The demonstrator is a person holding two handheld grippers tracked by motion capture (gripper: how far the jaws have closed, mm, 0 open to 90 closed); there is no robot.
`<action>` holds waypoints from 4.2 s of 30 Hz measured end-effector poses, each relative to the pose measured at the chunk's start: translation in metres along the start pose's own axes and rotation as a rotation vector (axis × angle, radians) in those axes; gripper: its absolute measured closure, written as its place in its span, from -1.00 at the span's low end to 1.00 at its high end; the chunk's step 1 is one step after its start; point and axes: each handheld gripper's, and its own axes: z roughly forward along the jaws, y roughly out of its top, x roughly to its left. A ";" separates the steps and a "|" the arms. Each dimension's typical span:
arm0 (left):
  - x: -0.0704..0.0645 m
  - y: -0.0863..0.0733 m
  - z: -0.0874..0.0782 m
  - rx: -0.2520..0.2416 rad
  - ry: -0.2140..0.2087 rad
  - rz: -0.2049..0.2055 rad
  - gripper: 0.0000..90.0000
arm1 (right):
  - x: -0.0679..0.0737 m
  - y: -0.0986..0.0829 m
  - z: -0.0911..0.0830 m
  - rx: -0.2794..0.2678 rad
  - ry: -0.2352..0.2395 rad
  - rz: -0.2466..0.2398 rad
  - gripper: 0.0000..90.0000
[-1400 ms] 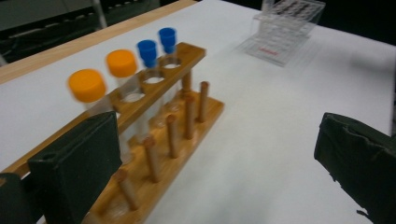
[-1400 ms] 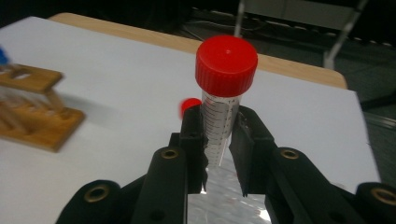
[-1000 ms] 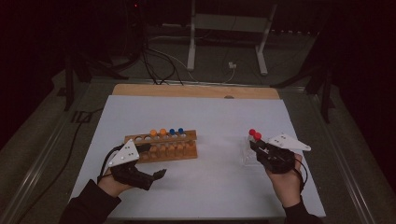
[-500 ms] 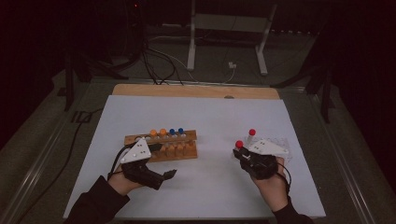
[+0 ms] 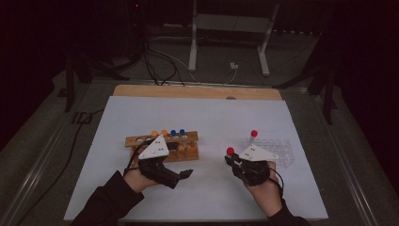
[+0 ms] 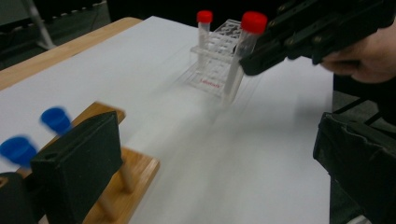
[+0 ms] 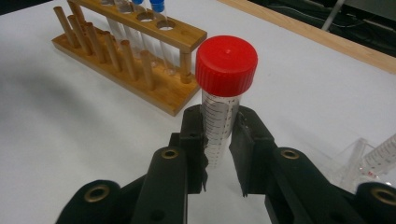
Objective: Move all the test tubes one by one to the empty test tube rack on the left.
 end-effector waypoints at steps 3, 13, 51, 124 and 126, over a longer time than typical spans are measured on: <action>-0.002 0.007 0.010 0.001 -0.011 0.010 -0.91 | 0.002 -0.001 0.001 0.002 0.004 -0.004 0.68; -0.009 0.030 0.038 -0.019 -0.067 -0.003 -0.85 | 0.004 -0.002 0.001 -0.006 0.015 -0.006 0.68; -0.025 0.049 0.092 -0.016 -0.087 0.155 0.58 | 0.005 0.000 0.000 -0.009 0.034 -0.009 0.68; 0.077 0.007 -0.086 -0.061 0.429 -0.016 0.58 | -0.020 -0.001 -0.021 -0.155 0.029 0.090 -1.00; 0.080 0.000 -0.080 -0.051 0.432 -0.028 0.59 | -0.021 -0.002 -0.021 -0.156 0.028 0.089 -1.00</action>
